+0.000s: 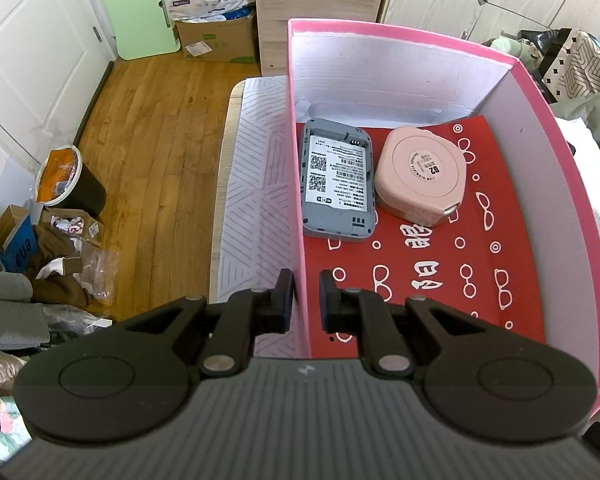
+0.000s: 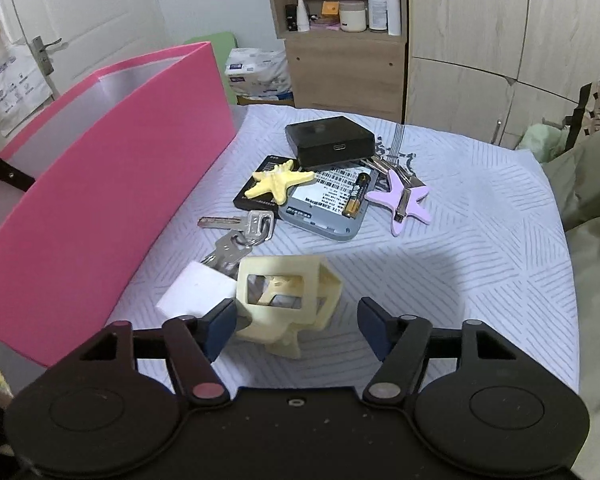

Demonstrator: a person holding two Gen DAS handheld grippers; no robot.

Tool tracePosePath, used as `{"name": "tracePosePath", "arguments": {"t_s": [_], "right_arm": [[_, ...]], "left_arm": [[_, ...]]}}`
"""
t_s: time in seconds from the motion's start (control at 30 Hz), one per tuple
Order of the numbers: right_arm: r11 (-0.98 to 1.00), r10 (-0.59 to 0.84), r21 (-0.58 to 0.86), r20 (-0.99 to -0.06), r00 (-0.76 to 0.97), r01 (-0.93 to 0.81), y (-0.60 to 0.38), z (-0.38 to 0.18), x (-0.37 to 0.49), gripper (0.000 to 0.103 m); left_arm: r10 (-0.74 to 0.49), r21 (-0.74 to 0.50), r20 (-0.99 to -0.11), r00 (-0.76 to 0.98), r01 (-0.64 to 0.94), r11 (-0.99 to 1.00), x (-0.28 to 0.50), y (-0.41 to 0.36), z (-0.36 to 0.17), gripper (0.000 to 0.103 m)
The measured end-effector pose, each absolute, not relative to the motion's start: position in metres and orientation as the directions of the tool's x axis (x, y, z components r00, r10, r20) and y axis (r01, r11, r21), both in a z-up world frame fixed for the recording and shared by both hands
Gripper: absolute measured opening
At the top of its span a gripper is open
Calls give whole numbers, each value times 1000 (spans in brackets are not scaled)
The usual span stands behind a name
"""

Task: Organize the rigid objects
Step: 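Grasp the cream plastic clip with the right gripper, then drop the cream clip into the box below the tape measure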

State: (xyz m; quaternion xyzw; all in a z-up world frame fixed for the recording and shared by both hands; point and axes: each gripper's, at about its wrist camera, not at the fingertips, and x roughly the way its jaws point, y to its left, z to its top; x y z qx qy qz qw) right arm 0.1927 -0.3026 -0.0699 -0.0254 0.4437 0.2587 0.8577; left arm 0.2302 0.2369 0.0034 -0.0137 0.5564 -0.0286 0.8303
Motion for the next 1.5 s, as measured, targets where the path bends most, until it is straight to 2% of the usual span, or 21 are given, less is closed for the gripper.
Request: {"name": "tracePosePath", "arguments": {"t_s": [0.07,0.1,0.33,0.67,0.83,0.97,1.2,1.33,1.5], "right_arm": [[842,462,217,-764,451,-495,-302,-69,191,45],[836,468,220,-765,442,-503,-301,-67,190,41],[842,462,201,-747,478,-501,-303,-52,193,40],[797,538,243,-702,466,-553,-294,-18,192,40],[728,627,230,-604,491,-646,-287,36,193,40],[636,695,149,-536,478,-757,-255,71,197,40],[442,713,205,-671,204,-873,-158,60,222,40],[408,675,335,-737,34,-849,-109,35,235,40],[410,601,427,-791,-113,-806,-63,2,243,40]], "left_arm": [[-61,-53,-923,380,33,998,230,237,3,12],[-60,-51,-923,380,32,998,230,236,4,12],[-70,-62,-921,384,32,998,229,237,5,12],[-78,-70,-919,387,35,997,229,238,9,12],[-76,-59,-914,398,54,997,229,239,9,12],[-84,-75,-910,406,39,996,230,241,9,12],[-93,-88,-908,408,31,996,230,243,8,12],[-88,-77,-905,415,42,996,228,242,8,12],[-108,-101,-906,410,37,994,229,246,8,12]]}}
